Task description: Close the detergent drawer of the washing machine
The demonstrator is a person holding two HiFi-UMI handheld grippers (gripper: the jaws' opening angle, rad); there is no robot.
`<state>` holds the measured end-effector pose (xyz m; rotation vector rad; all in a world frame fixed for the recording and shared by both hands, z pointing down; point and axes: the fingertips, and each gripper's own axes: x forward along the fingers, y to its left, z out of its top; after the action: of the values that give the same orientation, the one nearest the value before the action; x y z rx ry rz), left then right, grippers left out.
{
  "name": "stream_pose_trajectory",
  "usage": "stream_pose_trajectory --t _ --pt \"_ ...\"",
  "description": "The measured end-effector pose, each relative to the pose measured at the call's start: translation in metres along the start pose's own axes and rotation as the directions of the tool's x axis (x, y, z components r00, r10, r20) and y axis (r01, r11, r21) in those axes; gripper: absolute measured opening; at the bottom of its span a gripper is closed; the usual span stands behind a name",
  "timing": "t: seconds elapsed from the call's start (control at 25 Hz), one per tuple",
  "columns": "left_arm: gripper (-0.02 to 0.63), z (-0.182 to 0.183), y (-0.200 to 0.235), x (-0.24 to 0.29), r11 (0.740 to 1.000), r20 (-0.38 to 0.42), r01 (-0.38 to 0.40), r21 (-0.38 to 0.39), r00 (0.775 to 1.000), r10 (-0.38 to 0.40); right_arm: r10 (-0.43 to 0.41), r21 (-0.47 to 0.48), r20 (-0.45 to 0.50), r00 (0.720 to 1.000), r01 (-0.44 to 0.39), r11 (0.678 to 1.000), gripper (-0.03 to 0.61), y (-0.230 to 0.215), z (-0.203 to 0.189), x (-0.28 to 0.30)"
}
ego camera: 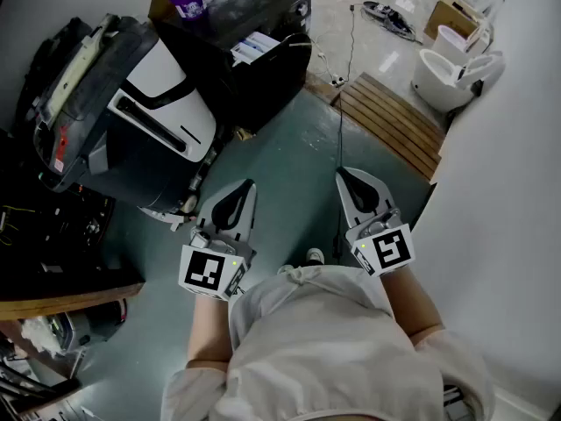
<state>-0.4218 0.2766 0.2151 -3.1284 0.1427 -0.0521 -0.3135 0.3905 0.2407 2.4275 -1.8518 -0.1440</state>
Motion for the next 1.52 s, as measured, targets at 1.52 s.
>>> stream_pose_trajectory --t 1.52 --pt "0.018 -0.042 0.062 0.201 0.998 -0.043 -0.009 -0.056 0.999 0.007 -0.010 0.046 -0.118 0.993 0.016 0.999 0.005 -0.150 -0.076 0.120"
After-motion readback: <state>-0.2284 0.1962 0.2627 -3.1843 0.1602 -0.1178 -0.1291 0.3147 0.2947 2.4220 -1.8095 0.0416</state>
